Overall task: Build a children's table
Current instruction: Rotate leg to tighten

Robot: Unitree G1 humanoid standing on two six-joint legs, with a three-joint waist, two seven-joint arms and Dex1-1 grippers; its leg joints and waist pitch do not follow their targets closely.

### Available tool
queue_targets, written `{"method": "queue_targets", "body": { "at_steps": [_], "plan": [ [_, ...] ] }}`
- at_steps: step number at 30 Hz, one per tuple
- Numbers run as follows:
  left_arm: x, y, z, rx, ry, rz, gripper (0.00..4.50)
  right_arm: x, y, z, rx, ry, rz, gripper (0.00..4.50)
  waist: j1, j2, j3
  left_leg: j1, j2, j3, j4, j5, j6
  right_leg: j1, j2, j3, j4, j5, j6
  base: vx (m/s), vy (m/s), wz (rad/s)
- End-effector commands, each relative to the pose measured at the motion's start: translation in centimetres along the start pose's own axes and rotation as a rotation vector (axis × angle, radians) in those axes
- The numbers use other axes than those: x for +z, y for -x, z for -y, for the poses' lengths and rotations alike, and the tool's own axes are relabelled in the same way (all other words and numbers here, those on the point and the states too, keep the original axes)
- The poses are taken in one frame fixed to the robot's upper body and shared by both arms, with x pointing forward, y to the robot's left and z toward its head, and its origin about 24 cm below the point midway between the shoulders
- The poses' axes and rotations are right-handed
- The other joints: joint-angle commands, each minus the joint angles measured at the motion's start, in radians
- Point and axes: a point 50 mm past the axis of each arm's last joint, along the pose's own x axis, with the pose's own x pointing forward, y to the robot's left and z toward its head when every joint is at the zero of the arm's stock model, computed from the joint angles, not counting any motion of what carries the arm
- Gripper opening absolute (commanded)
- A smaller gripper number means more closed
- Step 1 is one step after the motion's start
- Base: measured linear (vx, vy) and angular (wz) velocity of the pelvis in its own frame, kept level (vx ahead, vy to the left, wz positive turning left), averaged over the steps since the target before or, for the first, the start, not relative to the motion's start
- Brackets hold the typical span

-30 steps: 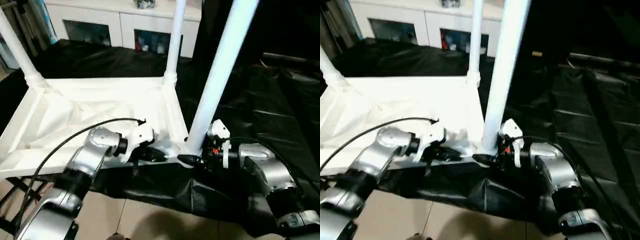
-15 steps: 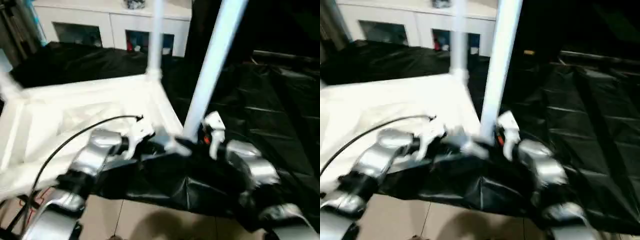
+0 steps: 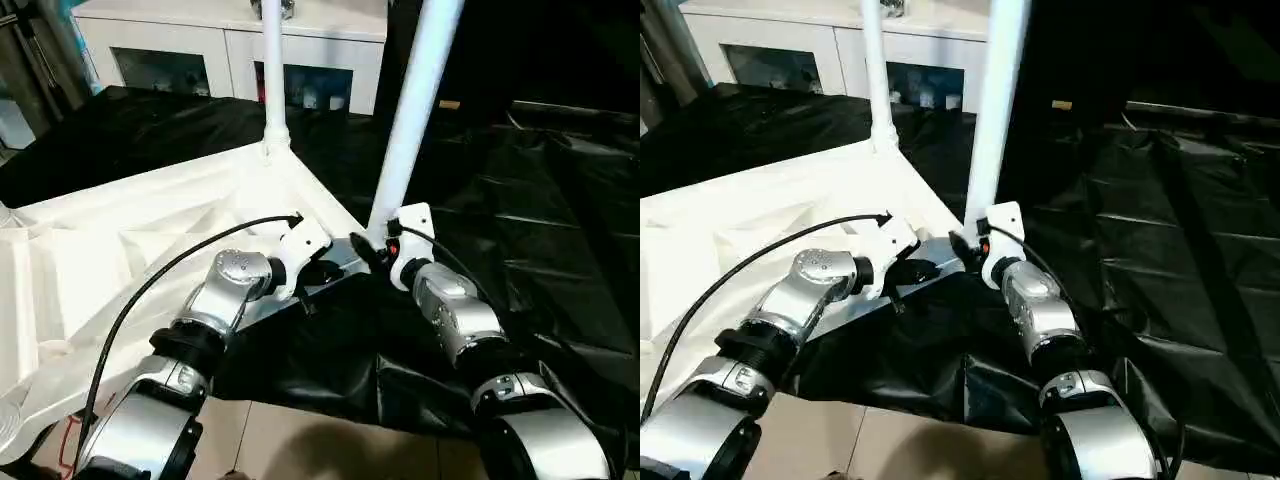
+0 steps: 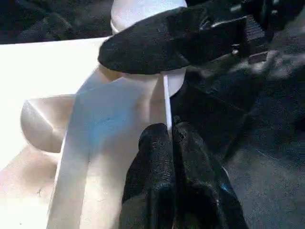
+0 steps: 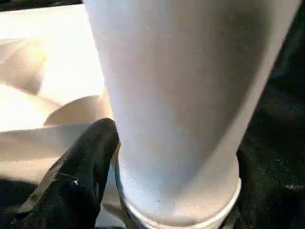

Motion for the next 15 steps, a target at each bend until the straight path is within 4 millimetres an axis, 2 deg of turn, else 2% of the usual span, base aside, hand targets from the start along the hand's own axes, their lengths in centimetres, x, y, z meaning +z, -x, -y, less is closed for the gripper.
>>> {"method": "queue_targets", "body": {
  "at_steps": [1,5,7,9,12,15],
  "plan": [
    [1.4,-0.7,1.4,-0.135,-0.059,0.090,0.00,-1.4,0.0,-1.5,0.137,0.013,-0.051,3.85,0.006,-0.001,-0.063,0.007,0.032,-0.017,-0.063,-0.225,0.060,0.053,-0.069,0.058,-0.081,-0.208,-0.212,0.000,0.000,0.00],
    [0.6,0.5,1.9,-0.235,-0.101,0.075,0.00,-1.6,1.9,-1.0,0.316,0.076,-0.050,3.85,0.008,0.000,-0.062,0.006,0.035,-0.018,-0.065,-0.219,0.067,0.054,-0.066,0.058,-0.078,-0.186,-0.215,0.000,0.000,0.00],
    [0.5,0.7,1.9,-0.245,-0.107,0.070,0.00,-1.6,2.3,-0.9,0.339,0.083,-0.053,3.85,0.011,0.001,-0.062,0.007,0.036,-0.017,-0.064,-0.219,0.073,0.053,-0.065,0.059,-0.077,-0.175,-0.217,0.000,0.000,0.00],
    [0.1,1.4,2.0,-0.285,-0.113,0.059,0.00,-1.8,3.8,-0.5,0.442,0.102,-0.075,3.85,0.015,0.002,-0.061,0.010,0.036,-0.016,-0.065,-0.231,0.069,0.052,-0.064,0.058,-0.078,-0.195,-0.219,0.000,0.000,0.00],
    [-0.3,2.2,2.1,-0.330,-0.115,0.055,0.00,-2.1,5.7,-0.1,0.562,0.113,-0.125,3.85,0.028,-0.001,-0.059,0.011,0.038,-0.015,-0.066,-0.245,0.069,0.053,-0.063,0.058,-0.083,-0.234,-0.201,0.000,0.000,0.00],
    [-0.6,2.8,2.3,-0.365,-0.115,0.043,0.00,-2.2,6.8,0.1,0.619,0.121,-0.157,3.85,0.033,-0.003,-0.059,0.009,0.039,-0.016,-0.067,-0.242,0.065,0.051,-0.066,0.058,-0.083,-0.252,-0.194,0.000,0.000,0.00]
  ]
}}
